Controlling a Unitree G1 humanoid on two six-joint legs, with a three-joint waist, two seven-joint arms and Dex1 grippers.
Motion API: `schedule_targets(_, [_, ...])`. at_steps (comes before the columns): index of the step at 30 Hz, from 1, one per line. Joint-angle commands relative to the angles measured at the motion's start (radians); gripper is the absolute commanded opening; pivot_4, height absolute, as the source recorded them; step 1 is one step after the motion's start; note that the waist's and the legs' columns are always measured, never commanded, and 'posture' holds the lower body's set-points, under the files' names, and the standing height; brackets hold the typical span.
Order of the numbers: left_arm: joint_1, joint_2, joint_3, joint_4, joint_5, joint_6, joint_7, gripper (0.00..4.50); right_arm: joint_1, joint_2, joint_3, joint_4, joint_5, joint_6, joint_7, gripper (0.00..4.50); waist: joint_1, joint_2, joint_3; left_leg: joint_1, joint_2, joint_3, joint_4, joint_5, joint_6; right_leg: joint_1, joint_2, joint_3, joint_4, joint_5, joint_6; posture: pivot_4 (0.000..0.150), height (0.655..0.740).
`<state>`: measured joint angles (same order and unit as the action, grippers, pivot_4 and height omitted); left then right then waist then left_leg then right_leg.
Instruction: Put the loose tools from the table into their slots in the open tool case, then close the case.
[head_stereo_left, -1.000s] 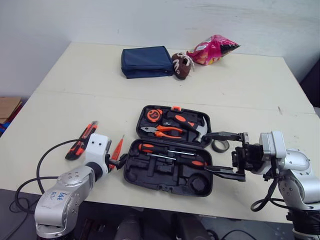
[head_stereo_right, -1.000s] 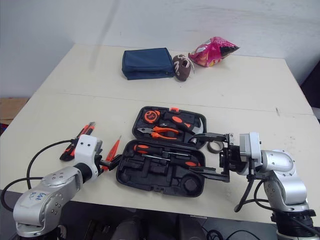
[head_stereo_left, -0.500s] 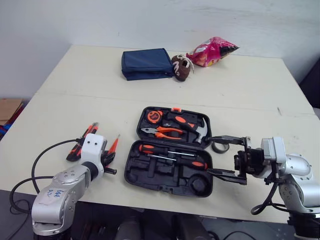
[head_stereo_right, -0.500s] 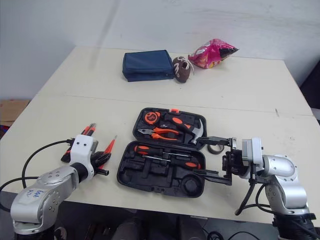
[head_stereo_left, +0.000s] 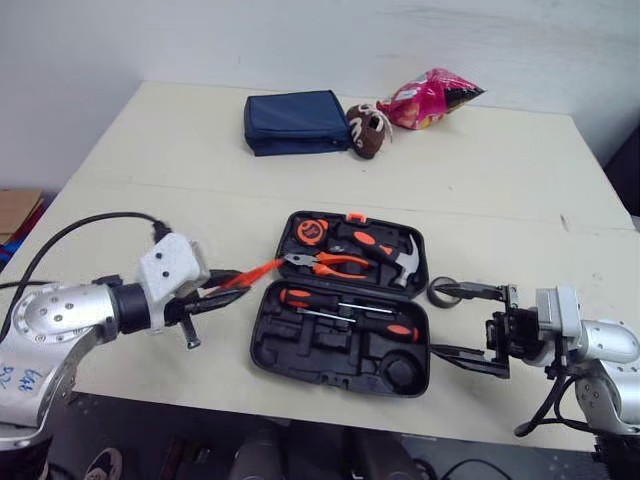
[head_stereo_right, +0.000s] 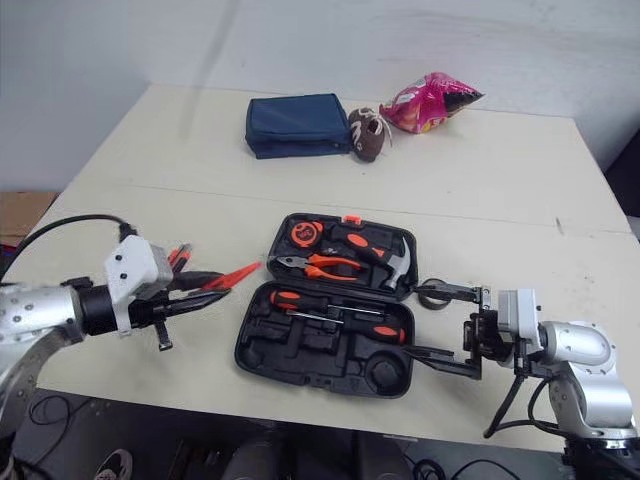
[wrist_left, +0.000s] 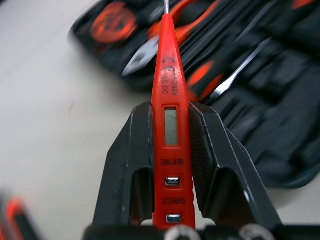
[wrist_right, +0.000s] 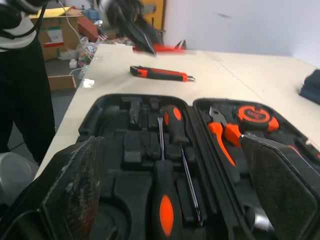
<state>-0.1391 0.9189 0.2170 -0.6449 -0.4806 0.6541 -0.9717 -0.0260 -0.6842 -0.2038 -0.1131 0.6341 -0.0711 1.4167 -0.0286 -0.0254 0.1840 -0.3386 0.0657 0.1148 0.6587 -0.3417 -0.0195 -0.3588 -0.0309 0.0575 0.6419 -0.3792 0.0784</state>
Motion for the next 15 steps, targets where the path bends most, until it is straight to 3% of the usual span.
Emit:
schedule_targets(1, [-0.104,0.084,-0.164,0.007,-0.013,-0.022,-0.166,0.32,0.013,-0.01,-0.019,-0.017,0.0,-0.028,0.017,4.5,-0.002,0.001,0.0,0.0,0.0,0.001,-0.001,0.0,0.0,0.0,0.0,0.0,0.0,0.0,0.0,0.15,0.74])
schedule_targets(6, [-0.303,0.123,-0.363,0.071,0.043,0.001,-0.254,0.32,0.028,-0.014,-0.018,-0.04,-0.004,-0.027,0.007,4.5,-0.004,0.002,0.001,0.0,0.001,0.002,-0.001,0.0,-0.001,-0.002,0.004,0.003,0.001,0.0,0.0,0.15,0.74])
schedule_targets(10, [-0.474,0.071,-0.575,0.149,0.214,0.052,-0.214,0.32,0.052,-0.019,-0.019,-0.115,0.004,0.008,-0.037,4.5,0.0,0.002,0.002,0.0,0.001,0.003,0.002,0.001,0.0,-0.002,0.005,0.004,0.002,0.0,0.001,0.15,0.74])
schedule_targets(15, [-0.573,0.001,-0.681,0.22,0.321,0.028,-0.21,0.32,0.057,-0.022,-0.017,-0.164,0.006,0.038,-0.075,4.5,-0.001,0.001,0.002,-0.001,0.001,0.003,0.005,0.001,0.001,-0.002,0.004,0.005,0.003,0.001,0.003,0.15,0.74])
